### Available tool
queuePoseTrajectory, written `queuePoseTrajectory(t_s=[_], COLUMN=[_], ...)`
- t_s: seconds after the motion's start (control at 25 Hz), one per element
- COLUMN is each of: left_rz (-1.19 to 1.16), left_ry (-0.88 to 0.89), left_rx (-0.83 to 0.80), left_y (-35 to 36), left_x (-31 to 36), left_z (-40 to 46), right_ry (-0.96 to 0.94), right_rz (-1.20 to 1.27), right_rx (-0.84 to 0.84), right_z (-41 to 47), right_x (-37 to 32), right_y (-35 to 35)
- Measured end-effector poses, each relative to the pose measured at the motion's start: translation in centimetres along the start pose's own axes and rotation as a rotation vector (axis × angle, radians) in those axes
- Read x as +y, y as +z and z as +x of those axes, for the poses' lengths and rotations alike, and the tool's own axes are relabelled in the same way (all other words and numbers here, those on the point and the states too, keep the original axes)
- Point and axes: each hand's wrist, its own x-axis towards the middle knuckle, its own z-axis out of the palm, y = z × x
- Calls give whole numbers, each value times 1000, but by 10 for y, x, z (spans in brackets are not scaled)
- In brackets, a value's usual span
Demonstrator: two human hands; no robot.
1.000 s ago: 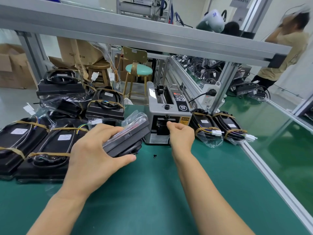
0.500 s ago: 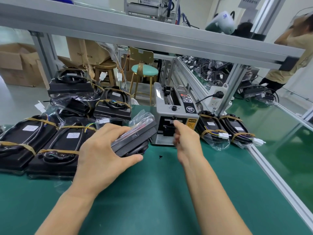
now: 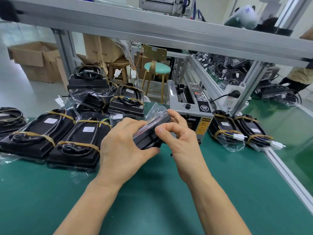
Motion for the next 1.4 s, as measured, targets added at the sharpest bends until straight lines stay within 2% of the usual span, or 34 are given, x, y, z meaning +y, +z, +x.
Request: queuePoseTrajectory(t_s=[0.56, 1.04, 1.4], left_rz=[-7, -13, -10], left_ry=[-2, -1, 16], left_rx=[4, 10, 24], left_y=[-1, -1, -1], left_x=[3, 4, 4], left_z=[-1, -1, -1], right_ry=[-29, -25, -82], right_rz=[-80, -18, -163], right_rx=[64, 102, 244], right_z=[4, 3, 1], right_x=[5, 6, 12], right_y=[6, 12, 19])
